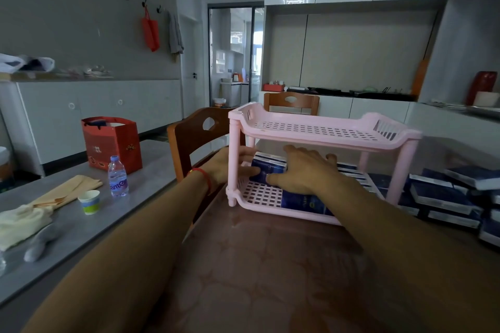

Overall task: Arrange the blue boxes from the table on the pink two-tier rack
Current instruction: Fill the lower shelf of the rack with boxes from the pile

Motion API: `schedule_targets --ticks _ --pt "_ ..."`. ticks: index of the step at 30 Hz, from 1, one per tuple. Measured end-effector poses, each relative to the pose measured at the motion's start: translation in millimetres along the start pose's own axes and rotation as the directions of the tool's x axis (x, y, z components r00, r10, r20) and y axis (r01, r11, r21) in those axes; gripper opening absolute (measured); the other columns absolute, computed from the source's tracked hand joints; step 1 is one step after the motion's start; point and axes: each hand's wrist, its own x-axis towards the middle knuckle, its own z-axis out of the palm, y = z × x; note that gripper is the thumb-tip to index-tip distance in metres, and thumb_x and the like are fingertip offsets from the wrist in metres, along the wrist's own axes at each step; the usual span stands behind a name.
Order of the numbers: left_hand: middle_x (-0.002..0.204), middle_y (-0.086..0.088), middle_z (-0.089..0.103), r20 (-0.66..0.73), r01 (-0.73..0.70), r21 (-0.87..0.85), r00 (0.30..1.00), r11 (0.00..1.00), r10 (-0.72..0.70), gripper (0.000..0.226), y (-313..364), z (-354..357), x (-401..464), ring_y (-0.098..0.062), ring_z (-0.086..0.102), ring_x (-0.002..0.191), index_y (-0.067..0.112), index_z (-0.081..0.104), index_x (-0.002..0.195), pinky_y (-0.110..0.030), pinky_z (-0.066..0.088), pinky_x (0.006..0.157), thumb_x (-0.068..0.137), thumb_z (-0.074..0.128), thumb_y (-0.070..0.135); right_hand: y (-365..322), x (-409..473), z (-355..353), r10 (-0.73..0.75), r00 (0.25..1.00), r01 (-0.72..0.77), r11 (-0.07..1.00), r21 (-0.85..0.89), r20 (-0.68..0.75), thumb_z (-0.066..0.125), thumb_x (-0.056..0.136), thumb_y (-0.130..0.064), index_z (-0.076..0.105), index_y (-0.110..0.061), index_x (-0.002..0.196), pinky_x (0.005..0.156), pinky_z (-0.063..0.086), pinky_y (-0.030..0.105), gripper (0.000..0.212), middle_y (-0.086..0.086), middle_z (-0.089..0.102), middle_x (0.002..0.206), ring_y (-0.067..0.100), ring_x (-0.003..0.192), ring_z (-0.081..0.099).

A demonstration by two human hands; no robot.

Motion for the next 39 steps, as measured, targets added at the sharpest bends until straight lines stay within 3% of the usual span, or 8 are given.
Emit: schedule_targets --ticks 3,6,9,13,19,24,31,39 --pt "0.14 -0.001 0.059 -0.018 -0.019 -0.008 1.0 1.0 0.019 0.061 -7 2 -3 -0.018 0.057 0.126 0.02 0.06 0.137 -0.035 0.044 0.108 0.08 0.082 0.024 -5 12 -7 0.03 0.996 -0.038 0.994 0.1 0.079 0.062 0.084 -0.059 0.03 -0.024 0.152 0.116 0.021 0.057 0.083 0.006 0.04 0.154 0.031 0.141 0.036" --pt "0.135 0.001 0.064 -0.118 -0.067 -0.092 0.991 0.994 0.056 0.048 -13 5 -8 -0.012 0.062 0.118 0.015 0.063 0.132 -0.019 0.051 0.096 0.086 0.076 0.013 -6 25 -8 0.029 0.992 -0.047 0.987 0.154 0.119 0.067 0.083 -0.048 0.035 -0.024 0.151 0.118 0.023 0.056 0.08 0.007 0.041 0.153 0.031 0.141 0.036" --pt "0.123 -0.006 0.069 -0.258 -0.103 -0.222 0.965 0.97 0.043 0.036 -17 10 -13 -0.017 0.067 0.111 0.01 0.068 0.122 -0.024 0.057 0.091 0.087 0.072 0.004 -1 39 -4 0.023 0.986 -0.054 0.981 0.184 0.168 0.072 0.08 -0.045 0.042 -0.021 0.147 0.116 0.028 0.056 0.077 0.008 0.045 0.149 0.033 0.137 0.041" --pt "0.124 -0.004 0.064 -0.176 -0.091 -0.109 0.982 0.99 0.071 0.038 -20 13 -17 -0.01 0.063 0.104 0.011 0.063 0.127 -0.006 0.052 0.068 0.09 0.066 0.003 7 45 7 0.05 0.992 -0.069 0.983 0.17 0.115 0.073 0.081 -0.045 0.052 -0.025 0.138 0.115 0.023 0.057 0.064 0.004 0.051 0.141 0.031 0.134 0.043" --pt "0.131 -0.005 0.061 -0.153 -0.102 -0.095 0.984 0.99 0.087 0.043 -24 11 -16 -0.004 0.059 0.108 0.012 0.062 0.128 -0.006 0.051 0.071 0.088 0.062 -0.005 11 39 16 0.091 0.996 -0.083 0.96 0.267 -0.021 0.078 0.078 -0.04 0.061 -0.031 0.12 0.103 0.027 0.046 0.046 0.001 0.061 0.123 0.028 0.121 0.05" --pt "0.129 -0.011 0.061 -0.187 -0.13 -0.141 0.977 0.982 0.102 0.042 -23 13 -21 -0.013 0.06 0.11 0.007 0.062 0.124 -0.009 0.054 0.07 0.086 0.063 -0.01 10 39 20 0.123 0.99 -0.104 0.967 0.234 -0.07 0.077 0.077 -0.044 0.061 -0.032 0.12 0.102 0.029 0.044 0.047 0.003 0.061 0.124 0.028 0.121 0.049" --pt "0.12 -0.009 0.065 -0.201 -0.08 -0.128 0.978 0.989 0.053 0.023 -20 13 -24 -0.014 0.064 0.1 0.012 0.071 0.106 -0.012 0.055 0.067 0.089 0.063 -0.002 9 43 23 0.137 0.989 -0.123 0.973 0.195 -0.058 0.074 0.077 -0.045 0.058 -0.029 0.126 0.101 0.03 0.044 0.055 0.004 0.058 0.126 0.029 0.122 0.048" --pt "0.113 -0.001 0.065 -0.208 -0.056 -0.099 0.977 0.994 0.034 0.026 -14 14 -26 -0.01 0.062 0.098 0.003 0.072 0.115 -0.006 0.051 0.066 0.092 0.059 -0.002 6 45 14 0.106 0.992 -0.118 0.977 0.176 0.073 0.072 0.078 -0.046 0.053 -0.022 0.135 0.11 0.03 0.049 0.065 0.005 0.054 0.136 0.03 0.128 0.046"
